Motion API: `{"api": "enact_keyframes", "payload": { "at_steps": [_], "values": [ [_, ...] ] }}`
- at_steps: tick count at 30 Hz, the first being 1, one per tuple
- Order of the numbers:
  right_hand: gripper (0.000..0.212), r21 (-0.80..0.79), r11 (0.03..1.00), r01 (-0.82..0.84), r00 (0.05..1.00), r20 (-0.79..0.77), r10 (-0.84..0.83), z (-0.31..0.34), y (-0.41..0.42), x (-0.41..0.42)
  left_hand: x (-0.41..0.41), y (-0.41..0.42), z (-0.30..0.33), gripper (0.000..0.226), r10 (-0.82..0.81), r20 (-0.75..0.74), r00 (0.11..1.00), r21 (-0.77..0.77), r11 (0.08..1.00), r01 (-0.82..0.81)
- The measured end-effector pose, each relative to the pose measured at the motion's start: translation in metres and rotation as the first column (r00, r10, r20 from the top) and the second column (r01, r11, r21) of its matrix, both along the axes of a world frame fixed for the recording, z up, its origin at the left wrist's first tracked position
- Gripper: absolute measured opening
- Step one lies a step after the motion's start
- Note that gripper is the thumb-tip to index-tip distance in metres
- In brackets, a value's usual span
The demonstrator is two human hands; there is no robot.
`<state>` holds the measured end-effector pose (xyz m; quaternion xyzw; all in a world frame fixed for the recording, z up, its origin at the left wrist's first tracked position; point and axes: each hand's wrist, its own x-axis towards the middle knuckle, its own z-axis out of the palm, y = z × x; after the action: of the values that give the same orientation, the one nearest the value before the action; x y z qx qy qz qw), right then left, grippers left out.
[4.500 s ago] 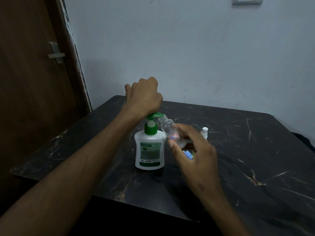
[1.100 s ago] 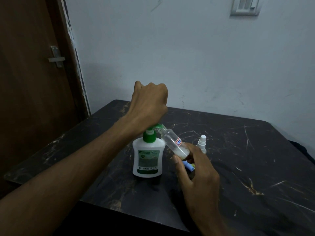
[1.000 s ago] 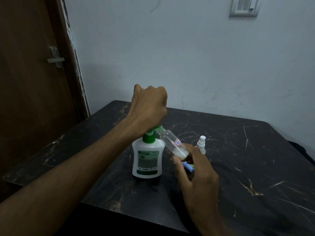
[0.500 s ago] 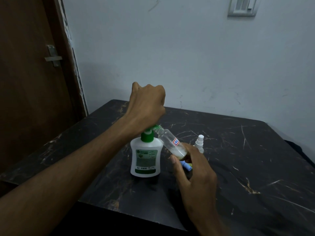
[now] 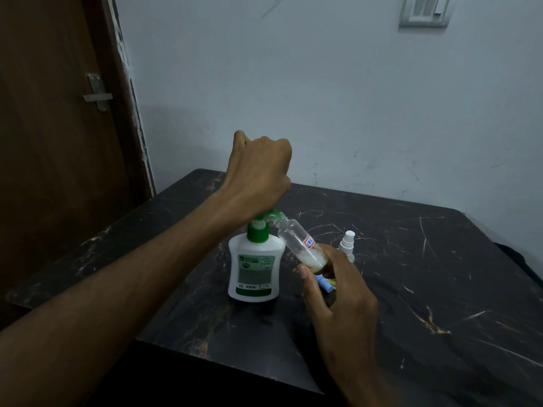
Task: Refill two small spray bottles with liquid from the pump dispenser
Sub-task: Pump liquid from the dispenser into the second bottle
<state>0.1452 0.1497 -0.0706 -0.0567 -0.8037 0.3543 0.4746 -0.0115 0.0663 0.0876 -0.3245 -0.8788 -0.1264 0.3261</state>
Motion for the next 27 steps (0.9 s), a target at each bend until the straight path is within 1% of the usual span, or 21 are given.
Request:
{"api": "enact_keyframes", "payload": {
  "at_steps": [7, 12, 15, 19, 24, 27],
  "values": [
    [0.034, -0.003, 1.000, -0.005, 1.000, 0.016, 0.005, 0.0013, -0.0006, -0.0004, 0.0005, 0.0012, -0.0083, 0.016, -0.008, 0.061, 0.998, 0.012, 1.000, 0.008],
    [0.043, 0.003, 1.000, 0.021, 1.000, 0.006, -0.021, 0.0021, -0.0024, 0.0016, 0.0014, 0.0002, -0.0004, 0.016, -0.002, 0.005, 1.000, 0.003, 1.000, 0.002],
    [0.050, 0.037, 0.998, 0.043, 0.999, -0.024, -0.042, 0.0029, -0.0036, 0.0015, 0.0018, 0.0018, -0.0023, 0.016, 0.002, 0.030, 1.000, -0.002, 1.000, -0.002],
    [0.054, 0.049, 0.998, 0.039, 0.998, -0.051, -0.036, 0.0041, -0.0044, 0.0021, 0.0037, 0.0014, -0.0058, 0.017, 0.004, 0.044, 0.999, -0.020, 1.000, -0.003],
    [0.054, -0.032, 0.999, -0.014, 0.999, -0.048, 0.012, 0.0050, -0.0057, 0.0056, 0.0021, 0.0006, 0.0014, 0.015, 0.009, 0.006, 1.000, -0.046, 0.999, -0.009],
    [0.045, -0.040, 0.999, -0.010, 0.999, -0.036, 0.009, 0.0053, -0.0052, 0.0048, 0.0011, 0.0028, -0.0018, 0.015, 0.016, 0.031, 0.999, -0.050, 0.999, -0.014]
  ]
}}
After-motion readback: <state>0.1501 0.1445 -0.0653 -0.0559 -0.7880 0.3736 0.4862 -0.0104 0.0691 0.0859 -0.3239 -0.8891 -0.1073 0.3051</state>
